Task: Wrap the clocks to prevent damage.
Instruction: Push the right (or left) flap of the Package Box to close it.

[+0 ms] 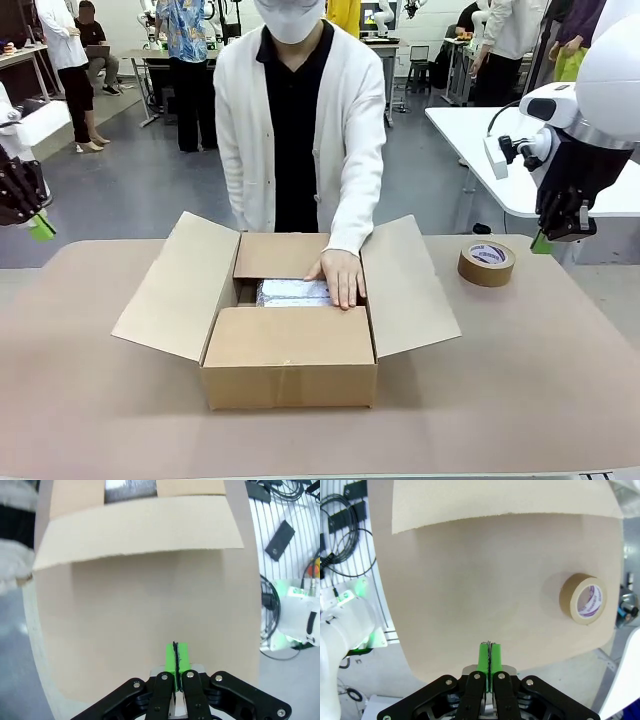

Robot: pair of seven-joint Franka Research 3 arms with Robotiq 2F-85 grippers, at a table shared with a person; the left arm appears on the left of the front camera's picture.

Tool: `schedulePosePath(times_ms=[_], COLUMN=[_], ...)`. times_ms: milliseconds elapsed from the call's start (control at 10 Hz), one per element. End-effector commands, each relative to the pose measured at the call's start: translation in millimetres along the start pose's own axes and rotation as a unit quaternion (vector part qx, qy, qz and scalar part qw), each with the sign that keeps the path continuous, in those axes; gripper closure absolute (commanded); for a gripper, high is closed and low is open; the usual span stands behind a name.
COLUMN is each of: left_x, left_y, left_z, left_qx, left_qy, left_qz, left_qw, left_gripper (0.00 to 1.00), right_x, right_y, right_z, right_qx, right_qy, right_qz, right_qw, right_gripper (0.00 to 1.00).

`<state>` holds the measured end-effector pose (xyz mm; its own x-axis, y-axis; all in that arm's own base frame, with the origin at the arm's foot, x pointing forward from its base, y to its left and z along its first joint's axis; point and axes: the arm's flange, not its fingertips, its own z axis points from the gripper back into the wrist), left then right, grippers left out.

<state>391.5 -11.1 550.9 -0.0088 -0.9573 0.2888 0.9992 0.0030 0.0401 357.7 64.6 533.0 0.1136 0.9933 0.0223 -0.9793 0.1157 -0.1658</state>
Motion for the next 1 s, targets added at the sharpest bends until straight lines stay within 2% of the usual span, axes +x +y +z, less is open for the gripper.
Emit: schedulePosePath(times_ms=[0,200,300,400,500,600,700,900], left_x=[-41,-77,-97,-111,-117,-114,-118,-118], left_y=[23,22,32,27,12,9,20,20], left_z=[-25,-50,-54,-72,-85,-83,-75,-75], left_qx=[0.027,0.028,0.033,0.041,0.046,0.024,0.040,0.040], left_qy=[-0.159,-0.259,-0.290,-0.308,-0.322,-0.311,-0.306,-0.306], left_qz=[-0.027,0.016,0.047,0.078,0.095,0.089,0.090,0.090], left_qw=[0.987,0.965,0.955,0.947,0.941,0.946,0.947,0.947], left_gripper=[0.95,0.95,0.95,0.95,0.95,0.95,0.95,0.95], right_x=[-1,-1,-1,-1,-1,-1,-1,-1], right_y=[-2,-2,-2,-2,-2,-2,-2,-2], right_z=[0,0,0,0,0,0,0,0], right_qx=[0.004,0.004,0.004,0.004,0.004,0.004,0.004,0.004], right_qy=[0.006,0.006,0.006,0.006,0.006,0.006,0.006,0.006], right_qz=[0.000,0.000,0.000,0.000,0.000,0.000,0.000,0.000], right_qw=[1.000,1.000,1.000,1.000,1.000,1.000,1.000,1.000], right_gripper=[0.96,0.96,0.96,0.96,0.96,0.96,0.96,0.96])
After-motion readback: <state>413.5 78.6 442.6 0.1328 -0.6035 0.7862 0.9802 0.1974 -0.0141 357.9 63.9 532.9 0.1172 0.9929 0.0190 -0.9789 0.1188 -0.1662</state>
